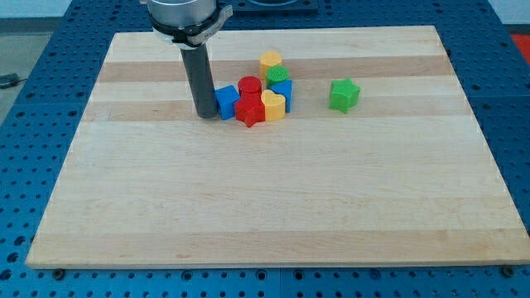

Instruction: Push the green star into the blue triangle and green circle

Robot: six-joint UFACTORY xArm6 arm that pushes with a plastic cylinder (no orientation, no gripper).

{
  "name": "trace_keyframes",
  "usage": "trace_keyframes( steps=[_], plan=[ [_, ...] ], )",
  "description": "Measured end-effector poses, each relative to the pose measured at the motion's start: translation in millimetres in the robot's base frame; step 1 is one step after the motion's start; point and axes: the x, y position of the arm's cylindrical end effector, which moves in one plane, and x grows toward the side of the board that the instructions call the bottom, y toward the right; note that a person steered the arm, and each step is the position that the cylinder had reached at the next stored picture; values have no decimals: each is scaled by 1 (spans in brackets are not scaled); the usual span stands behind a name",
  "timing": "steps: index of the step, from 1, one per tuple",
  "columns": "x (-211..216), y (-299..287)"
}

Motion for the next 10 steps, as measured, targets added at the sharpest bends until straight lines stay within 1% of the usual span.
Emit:
trace_keyframes(
  steps=[1,2,3,4,5,6,7,8,10],
  plan=[
    [0,1],
    [11,-21],
    [56,-35],
    [107,23],
    [109,131],
    [74,246],
    [41,287],
    [15,272],
    [-9,255]
  ],
)
